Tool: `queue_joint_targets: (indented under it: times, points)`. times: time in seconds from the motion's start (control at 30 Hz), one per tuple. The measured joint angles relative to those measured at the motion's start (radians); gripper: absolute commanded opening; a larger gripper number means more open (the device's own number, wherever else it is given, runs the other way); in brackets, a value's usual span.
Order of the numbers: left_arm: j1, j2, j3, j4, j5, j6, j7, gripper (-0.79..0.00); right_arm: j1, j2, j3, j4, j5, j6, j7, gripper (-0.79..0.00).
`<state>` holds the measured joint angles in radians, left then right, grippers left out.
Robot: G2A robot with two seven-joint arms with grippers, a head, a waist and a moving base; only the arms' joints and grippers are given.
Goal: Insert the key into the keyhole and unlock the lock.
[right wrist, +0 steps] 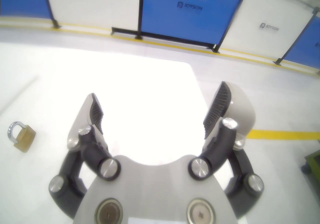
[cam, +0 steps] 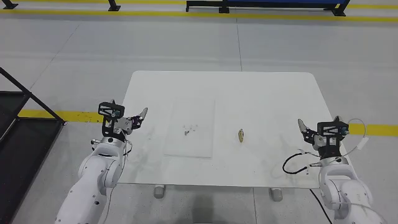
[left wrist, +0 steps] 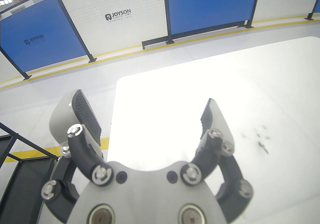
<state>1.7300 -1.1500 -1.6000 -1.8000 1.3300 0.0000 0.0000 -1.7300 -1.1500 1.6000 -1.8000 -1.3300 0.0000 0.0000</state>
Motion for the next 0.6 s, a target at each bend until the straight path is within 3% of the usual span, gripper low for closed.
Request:
queue_joint_targets:
  times: [0.17,0.6]
  points:
    - [-0.020,-0.002,-0.003,-0.009,-0.038,-0.005,-0.038,0.000,0.000,0.000,0.000,0.000,0.000,0.000,0.000,0.000]
    - [-0.084,-0.004,0.004,-0.118,-0.074,-0.016,-0.347,0.000,0.000,0.000,0.000,0.000,0.000,0.000,0.000,0.000]
